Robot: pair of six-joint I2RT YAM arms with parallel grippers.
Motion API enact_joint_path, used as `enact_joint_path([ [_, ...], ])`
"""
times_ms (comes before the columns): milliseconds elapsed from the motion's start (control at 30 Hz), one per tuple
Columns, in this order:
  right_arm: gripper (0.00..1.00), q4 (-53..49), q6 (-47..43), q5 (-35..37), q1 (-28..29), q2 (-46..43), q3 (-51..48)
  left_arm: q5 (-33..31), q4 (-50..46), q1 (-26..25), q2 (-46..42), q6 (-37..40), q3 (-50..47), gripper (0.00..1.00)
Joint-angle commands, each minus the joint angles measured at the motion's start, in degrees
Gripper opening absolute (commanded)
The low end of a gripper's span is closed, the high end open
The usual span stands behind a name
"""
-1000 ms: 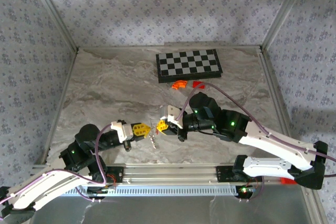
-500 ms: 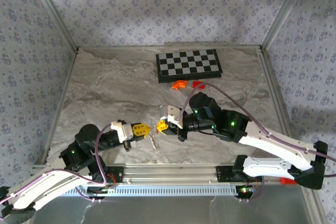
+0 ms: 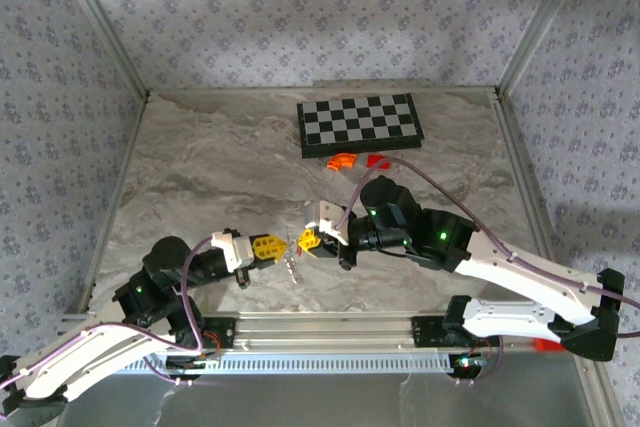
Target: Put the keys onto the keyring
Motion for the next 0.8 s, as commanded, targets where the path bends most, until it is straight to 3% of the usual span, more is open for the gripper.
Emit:
enact_joint_path([
  [0, 0.0, 1.4, -0.2, -0.5, -0.4, -1.2, -0.5, 0.1, 1.8, -0.4, 0.0, 0.8, 1.4, 0.0],
  [767, 0.0, 1.3, -0.6, 0.3, 0.0, -1.1, -0.9, 0.4, 2.1, -0.4, 0.5, 0.9, 1.5, 0.0],
])
